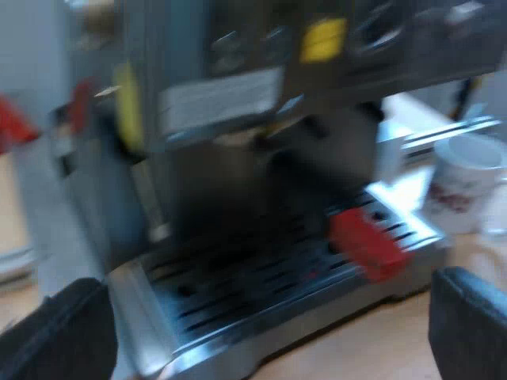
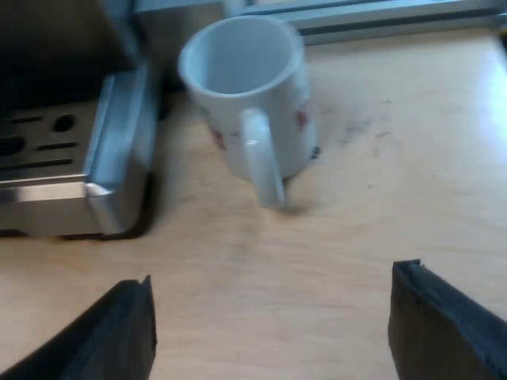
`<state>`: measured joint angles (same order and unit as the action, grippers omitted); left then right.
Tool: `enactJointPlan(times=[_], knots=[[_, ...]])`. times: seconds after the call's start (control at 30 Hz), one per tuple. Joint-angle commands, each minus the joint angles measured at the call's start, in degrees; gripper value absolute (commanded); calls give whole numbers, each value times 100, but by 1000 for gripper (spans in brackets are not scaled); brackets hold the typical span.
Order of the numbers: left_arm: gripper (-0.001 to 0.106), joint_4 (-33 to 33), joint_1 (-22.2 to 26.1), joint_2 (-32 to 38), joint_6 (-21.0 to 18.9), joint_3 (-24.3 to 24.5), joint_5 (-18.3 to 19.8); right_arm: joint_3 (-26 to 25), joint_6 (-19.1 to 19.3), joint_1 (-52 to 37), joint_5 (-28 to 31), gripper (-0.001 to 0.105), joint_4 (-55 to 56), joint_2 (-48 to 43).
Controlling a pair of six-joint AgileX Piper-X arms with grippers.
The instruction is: Place mug into machine
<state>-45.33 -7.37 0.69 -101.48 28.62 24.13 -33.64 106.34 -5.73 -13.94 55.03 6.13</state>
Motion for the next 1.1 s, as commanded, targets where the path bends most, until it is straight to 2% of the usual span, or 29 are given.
enactJointPlan(times=[0.03,0.2,0.33,0.5,0.63,0.77,1.1], knots=[[81,379,-287,-87,23,-151,388,-69,203,158,-218,64,-270,177],[81,1241,-912,-265,148,-719,934,-69,319,595,-303,64,-959,585],[81,1795,-1203,-308,147,-1172,1052,47,308,768,-274,64,-1261,757],[81,2169,-1357,-318,147,-1762,1052,663,308,809,-80,64,-1845,776],[81,2177,-1357,-377,147,-1850,1042,1145,294,809,3,64,-2463,789],[81,2255,-1357,-561,302,-1850,1042,1806,294,809,2,64,-3385,800],[81,2338,-1357,-872,308,-1850,1042,3200,294,809,143,64,-5706,984]])
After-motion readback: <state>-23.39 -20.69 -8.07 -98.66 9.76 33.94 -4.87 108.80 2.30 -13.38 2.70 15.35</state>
